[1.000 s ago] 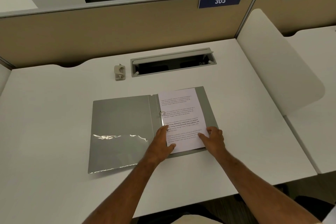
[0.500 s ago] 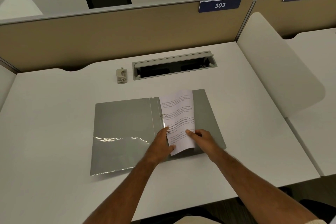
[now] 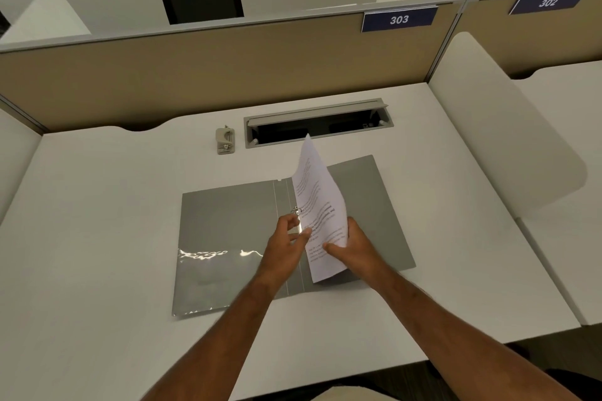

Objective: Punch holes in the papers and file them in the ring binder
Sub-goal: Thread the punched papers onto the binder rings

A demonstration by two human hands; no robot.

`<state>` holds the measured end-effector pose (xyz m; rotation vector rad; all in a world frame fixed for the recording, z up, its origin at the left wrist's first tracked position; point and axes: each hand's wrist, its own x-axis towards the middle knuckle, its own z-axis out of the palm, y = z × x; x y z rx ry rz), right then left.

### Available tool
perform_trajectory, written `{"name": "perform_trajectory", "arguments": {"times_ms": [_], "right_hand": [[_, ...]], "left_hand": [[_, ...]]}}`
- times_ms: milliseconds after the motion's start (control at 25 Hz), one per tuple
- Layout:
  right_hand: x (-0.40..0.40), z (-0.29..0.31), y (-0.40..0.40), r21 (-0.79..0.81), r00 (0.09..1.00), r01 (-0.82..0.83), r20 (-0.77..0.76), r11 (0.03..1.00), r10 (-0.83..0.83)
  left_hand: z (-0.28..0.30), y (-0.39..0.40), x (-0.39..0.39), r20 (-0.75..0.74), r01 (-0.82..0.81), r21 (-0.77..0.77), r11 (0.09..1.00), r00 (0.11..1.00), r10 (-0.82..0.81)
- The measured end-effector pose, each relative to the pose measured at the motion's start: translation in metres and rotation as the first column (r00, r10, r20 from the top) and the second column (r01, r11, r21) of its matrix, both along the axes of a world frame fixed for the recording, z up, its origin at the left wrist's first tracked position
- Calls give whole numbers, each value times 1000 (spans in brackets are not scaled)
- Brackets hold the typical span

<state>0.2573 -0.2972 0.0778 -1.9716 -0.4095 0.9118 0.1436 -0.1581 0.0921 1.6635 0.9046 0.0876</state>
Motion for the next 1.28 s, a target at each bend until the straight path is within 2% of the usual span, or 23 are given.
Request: {"name": "perform_trajectory", "arguments": {"times_ms": [160, 280, 360, 480, 720, 840, 1040, 1160, 1280], "right_hand": [[-16, 0, 13, -55, 967, -190, 163, 980, 197], [-27, -2, 21, -115, 916, -294, 249, 949, 314], [-31, -1, 23, -146, 868, -353, 318, 924, 381], [-33, -2, 22, -180, 805, -412, 387, 893, 450], [-37, 13, 23, -132, 887, -367, 248, 921, 389], [-34, 14, 23, -88, 921, -321, 201, 943, 332], [-28, 10, 23, -51, 948, -267, 168, 962, 272], [-27, 9, 22, -34, 950, -263, 167, 964, 265], [-27, 8, 23, -44, 948, -267, 169, 963, 270]], "left_hand": [[10, 2, 8, 82, -99, -163, 982, 990, 113], [19, 4, 12, 104, -237, -312, 920, 954, 282], [22, 9, 12, 88, -316, -339, 886, 927, 364], [19, 17, 6, 58, -388, -299, 872, 904, 423], [13, 23, 0, 10, -413, -256, 874, 903, 429], [13, 22, 1, 36, -379, -396, 836, 904, 426], [17, 19, 2, 70, -314, -668, 674, 876, 478], [19, 19, 2, 52, -305, -714, 630, 875, 482], [19, 22, 2, 53, -290, -719, 632, 883, 466]]}}
